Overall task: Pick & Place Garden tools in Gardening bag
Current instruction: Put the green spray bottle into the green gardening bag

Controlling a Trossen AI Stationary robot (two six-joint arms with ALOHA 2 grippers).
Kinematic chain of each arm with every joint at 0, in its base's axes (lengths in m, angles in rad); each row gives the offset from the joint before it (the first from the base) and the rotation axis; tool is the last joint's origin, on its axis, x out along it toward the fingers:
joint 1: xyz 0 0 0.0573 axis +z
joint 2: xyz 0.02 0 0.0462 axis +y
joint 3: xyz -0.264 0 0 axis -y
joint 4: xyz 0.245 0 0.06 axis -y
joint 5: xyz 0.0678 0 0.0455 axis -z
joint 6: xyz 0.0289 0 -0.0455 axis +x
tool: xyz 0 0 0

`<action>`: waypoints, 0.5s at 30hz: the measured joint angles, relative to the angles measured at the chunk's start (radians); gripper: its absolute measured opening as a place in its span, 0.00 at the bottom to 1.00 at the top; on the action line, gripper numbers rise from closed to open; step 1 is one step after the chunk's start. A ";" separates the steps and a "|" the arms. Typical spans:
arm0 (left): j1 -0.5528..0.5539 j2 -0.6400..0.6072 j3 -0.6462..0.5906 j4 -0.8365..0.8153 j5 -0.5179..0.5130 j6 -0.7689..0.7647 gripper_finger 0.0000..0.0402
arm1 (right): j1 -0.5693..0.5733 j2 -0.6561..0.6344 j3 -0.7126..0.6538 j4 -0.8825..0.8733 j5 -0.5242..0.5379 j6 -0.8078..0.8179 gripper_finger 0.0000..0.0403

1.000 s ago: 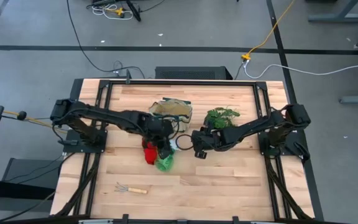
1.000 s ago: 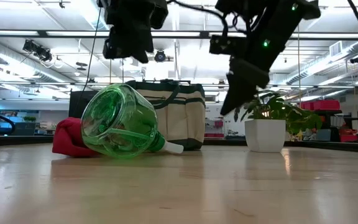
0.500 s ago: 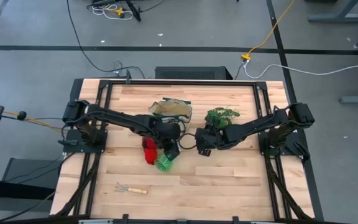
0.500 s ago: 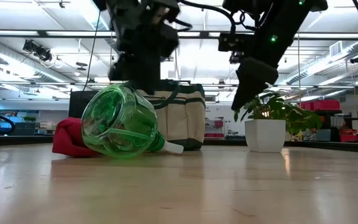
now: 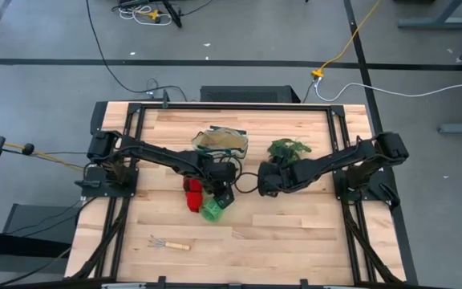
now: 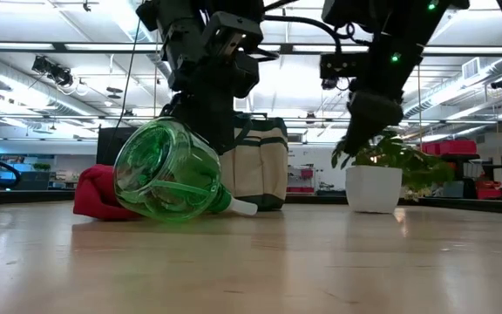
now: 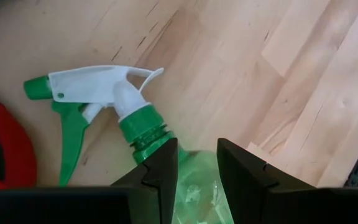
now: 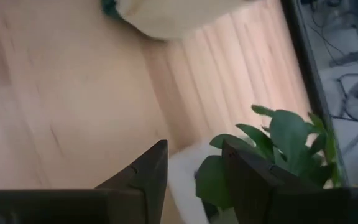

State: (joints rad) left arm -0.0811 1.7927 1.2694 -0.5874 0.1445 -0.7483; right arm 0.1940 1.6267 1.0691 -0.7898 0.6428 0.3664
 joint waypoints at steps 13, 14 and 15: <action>0.000 0.000 0.000 0.012 -0.013 0.000 0.30 | 0.002 -0.125 0.000 -0.090 0.001 0.071 0.38; 0.000 0.000 0.000 0.011 -0.013 0.000 0.30 | 0.003 -0.129 0.000 -0.084 -0.005 0.071 0.38; 0.000 0.000 0.000 0.012 -0.013 0.000 0.30 | 0.004 -0.131 0.000 -0.074 -0.009 0.071 0.38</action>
State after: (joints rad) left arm -0.0811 1.7931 1.2694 -0.5757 0.1314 -0.7479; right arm 0.1982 1.4956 1.0691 -0.8636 0.6342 0.4373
